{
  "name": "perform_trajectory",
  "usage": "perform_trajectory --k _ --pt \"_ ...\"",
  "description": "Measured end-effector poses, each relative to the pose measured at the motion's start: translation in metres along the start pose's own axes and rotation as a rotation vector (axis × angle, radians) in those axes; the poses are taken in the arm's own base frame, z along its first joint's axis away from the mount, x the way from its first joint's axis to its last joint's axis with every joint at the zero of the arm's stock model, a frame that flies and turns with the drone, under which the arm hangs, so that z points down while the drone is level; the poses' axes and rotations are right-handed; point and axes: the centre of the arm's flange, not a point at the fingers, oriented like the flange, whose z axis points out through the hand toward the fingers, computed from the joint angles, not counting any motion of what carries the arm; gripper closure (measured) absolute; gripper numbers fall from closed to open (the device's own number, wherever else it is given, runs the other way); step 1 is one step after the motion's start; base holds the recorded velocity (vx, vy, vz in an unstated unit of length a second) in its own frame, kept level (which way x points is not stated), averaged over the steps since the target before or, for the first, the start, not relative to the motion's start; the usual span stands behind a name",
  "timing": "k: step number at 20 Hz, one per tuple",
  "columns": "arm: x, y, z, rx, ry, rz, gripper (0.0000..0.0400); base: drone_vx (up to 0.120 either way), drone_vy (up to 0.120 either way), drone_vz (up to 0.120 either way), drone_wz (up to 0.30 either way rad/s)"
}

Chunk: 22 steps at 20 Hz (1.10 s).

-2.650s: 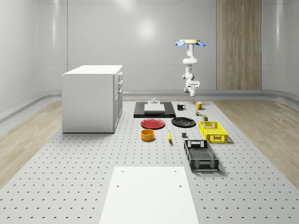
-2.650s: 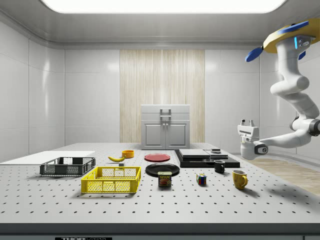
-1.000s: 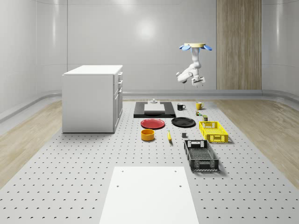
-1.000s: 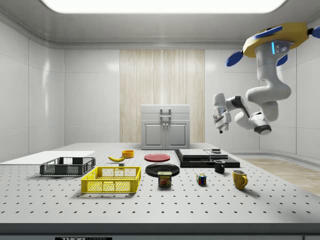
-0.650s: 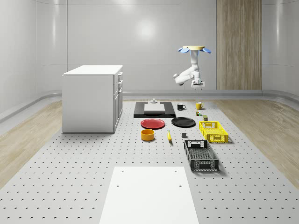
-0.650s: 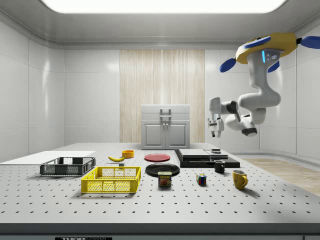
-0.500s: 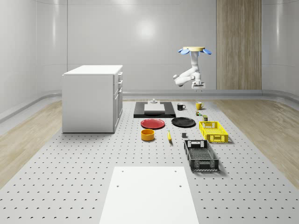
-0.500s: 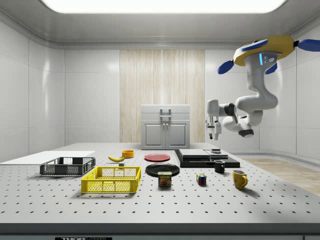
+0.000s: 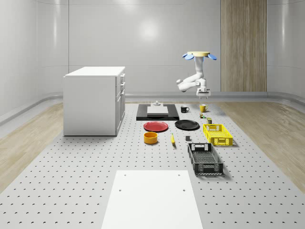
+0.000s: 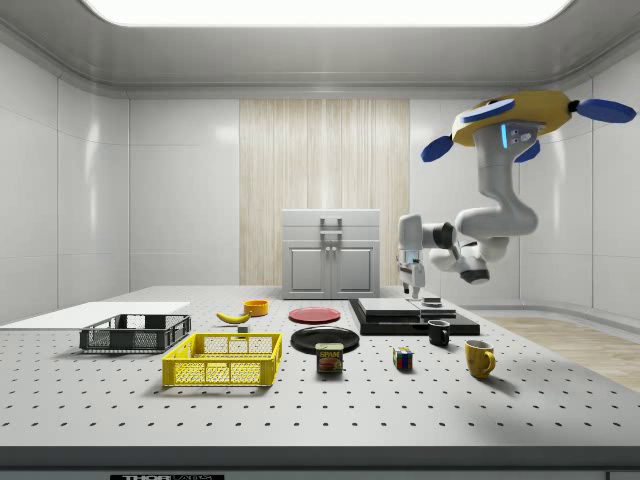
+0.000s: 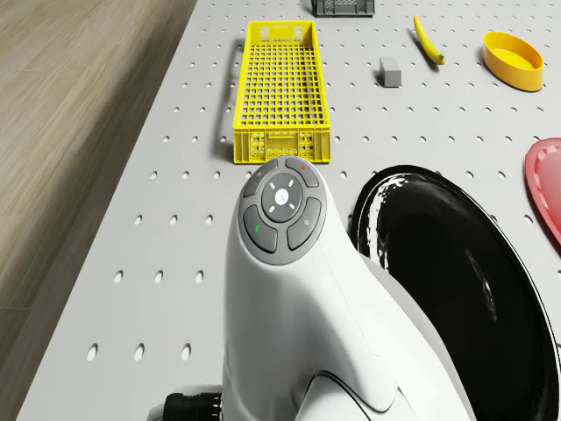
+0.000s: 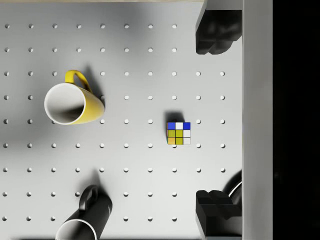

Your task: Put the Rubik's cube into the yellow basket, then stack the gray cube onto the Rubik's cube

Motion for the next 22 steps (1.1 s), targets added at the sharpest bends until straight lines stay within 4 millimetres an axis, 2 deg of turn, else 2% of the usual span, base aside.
perform_trajectory --k 2,5,9,22 --pt "-0.0001 -0.0001 0.0 -0.001 0.001 0.0 0.0 0.1 0.0 -0.12 0.0" --pt "-0.0003 -0.0003 0.0 -0.003 0.003 0.0 0.0 0.0 -0.013 -0.12 0.0" --pt "-0.0003 -0.0003 0.0 -0.003 0.004 0.0 0.0 0.0 -0.11 -0.12 0.0" --pt "-0.0004 -0.0004 -0.0001 -0.004 0.005 0.0 0.0 0.0 0.0 -0.12 0.0"
